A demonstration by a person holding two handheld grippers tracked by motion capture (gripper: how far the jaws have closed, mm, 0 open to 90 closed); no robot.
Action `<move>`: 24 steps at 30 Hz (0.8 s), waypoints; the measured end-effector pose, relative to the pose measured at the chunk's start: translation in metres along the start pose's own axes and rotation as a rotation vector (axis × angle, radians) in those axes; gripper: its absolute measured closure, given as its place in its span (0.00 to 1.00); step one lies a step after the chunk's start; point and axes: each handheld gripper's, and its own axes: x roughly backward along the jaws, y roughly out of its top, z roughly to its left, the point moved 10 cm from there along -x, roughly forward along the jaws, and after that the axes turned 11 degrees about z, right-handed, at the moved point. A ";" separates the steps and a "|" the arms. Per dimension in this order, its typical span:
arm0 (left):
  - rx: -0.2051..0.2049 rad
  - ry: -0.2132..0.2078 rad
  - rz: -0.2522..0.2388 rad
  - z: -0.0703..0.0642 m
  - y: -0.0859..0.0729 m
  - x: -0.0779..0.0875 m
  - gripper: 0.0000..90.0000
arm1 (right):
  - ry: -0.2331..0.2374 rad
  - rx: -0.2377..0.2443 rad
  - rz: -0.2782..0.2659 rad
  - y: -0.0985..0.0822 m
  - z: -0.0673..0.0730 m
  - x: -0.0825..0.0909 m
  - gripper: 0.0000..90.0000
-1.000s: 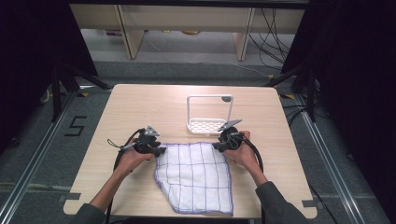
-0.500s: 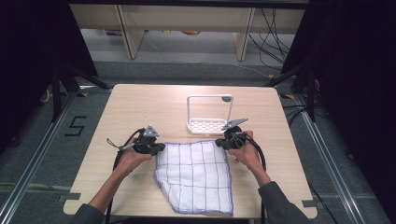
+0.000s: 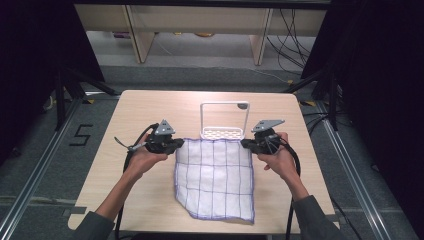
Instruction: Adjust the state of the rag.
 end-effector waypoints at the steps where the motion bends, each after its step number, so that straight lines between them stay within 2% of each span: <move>1: 0.007 0.003 -0.010 0.000 0.002 0.001 0.96 | 0.004 0.000 0.024 -0.002 0.000 0.004 0.96; 2: -0.003 0.009 -0.003 0.002 0.003 0.002 0.96 | -0.002 -0.017 -0.003 0.000 -0.001 0.003 0.96; 4: -0.006 0.023 -0.002 0.007 0.008 0.004 0.96 | -0.019 -0.007 0.010 -0.001 -0.006 0.009 0.96; 5: 0.008 0.024 -0.027 0.008 0.014 0.006 0.96 | -0.023 -0.001 -0.002 0.001 -0.008 0.010 0.96; 6: 0.010 0.020 -0.050 0.008 0.020 0.009 0.96 | -0.023 -0.002 0.010 0.002 -0.011 0.015 0.96; 7: 0.003 0.018 -0.064 0.005 0.024 0.012 0.96 | -0.028 0.005 -0.014 0.006 -0.013 0.019 0.96; 10: -0.061 0.022 -0.073 -0.005 0.028 0.017 0.96 | -0.041 0.019 -0.029 0.010 -0.012 0.029 0.96; 13: -0.073 0.020 -0.060 -0.011 0.020 0.017 0.96 | -0.039 0.042 -0.028 0.005 -0.009 0.034 0.96; 14: -0.080 0.020 -0.054 -0.013 0.015 0.017 0.96 | -0.024 0.025 -0.017 0.001 -0.005 0.036 0.96; 15: -0.081 0.020 -0.050 -0.016 0.010 0.018 0.96 | -0.026 0.045 -0.031 -0.002 -0.004 0.036 0.96; 16: -0.090 0.013 -0.047 -0.020 0.006 0.018 0.96 | -0.025 0.033 -0.031 -0.007 0.000 0.037 0.96; 18: -0.110 0.007 -0.039 -0.028 -0.005 0.021 0.96 | 0.001 0.059 -0.029 -0.017 0.008 0.039 0.96; 20: -0.122 -0.009 -0.036 -0.037 -0.015 0.024 0.96 | 0.009 0.067 -0.039 -0.026 0.016 0.043 0.96; 21: -0.130 -0.017 -0.038 -0.041 -0.019 0.026 0.96 | 0.027 0.066 -0.036 -0.030 0.022 0.044 0.96; 23: -0.148 -0.020 -0.042 -0.052 -0.028 0.029 0.96 | 0.025 0.085 -0.045 -0.038 0.030 0.048 0.96; 24: -0.170 -0.016 -0.033 -0.056 -0.032 0.029 0.96 | 0.026 0.085 -0.050 -0.042 0.034 0.050 0.96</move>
